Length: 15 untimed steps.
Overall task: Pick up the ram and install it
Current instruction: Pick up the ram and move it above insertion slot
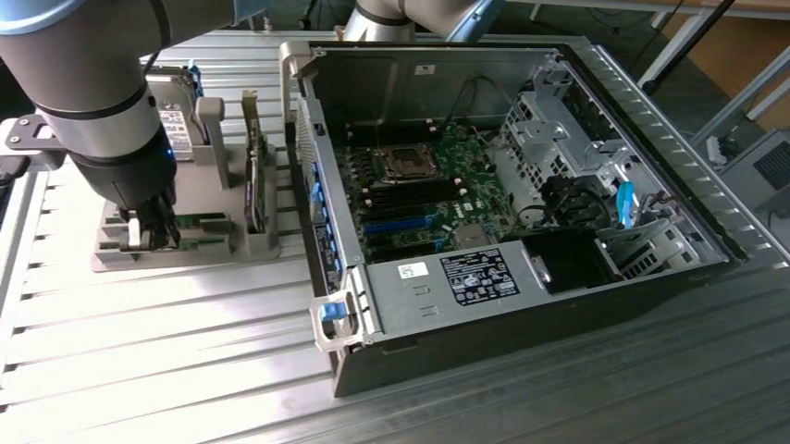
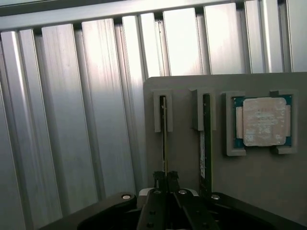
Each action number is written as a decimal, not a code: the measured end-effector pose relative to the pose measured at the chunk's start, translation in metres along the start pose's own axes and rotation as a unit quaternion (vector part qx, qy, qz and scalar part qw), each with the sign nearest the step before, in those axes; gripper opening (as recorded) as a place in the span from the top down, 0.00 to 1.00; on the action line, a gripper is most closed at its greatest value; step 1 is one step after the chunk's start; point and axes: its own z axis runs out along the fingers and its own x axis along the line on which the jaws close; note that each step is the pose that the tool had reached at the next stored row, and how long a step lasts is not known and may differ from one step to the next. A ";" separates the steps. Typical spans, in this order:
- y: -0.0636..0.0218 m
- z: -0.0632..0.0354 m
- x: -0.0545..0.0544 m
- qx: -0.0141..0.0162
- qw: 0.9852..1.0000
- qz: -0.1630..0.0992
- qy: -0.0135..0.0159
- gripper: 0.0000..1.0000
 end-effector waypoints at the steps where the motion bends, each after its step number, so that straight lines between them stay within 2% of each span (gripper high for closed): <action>1: 0.0000 -0.0006 0.000 0.000 1.000 0.000 0.000 0.89; 4: 0.0000 -0.0019 0.000 0.000 1.000 0.000 0.001 0.89; 5: 0.0000 -0.0076 0.000 0.000 1.000 0.000 0.003 0.89; 7: 0.0001 -0.0124 0.000 0.000 1.000 0.000 0.004 0.89; 15: 0.0000 -0.0250 0.000 0.001 1.000 0.000 0.006 0.89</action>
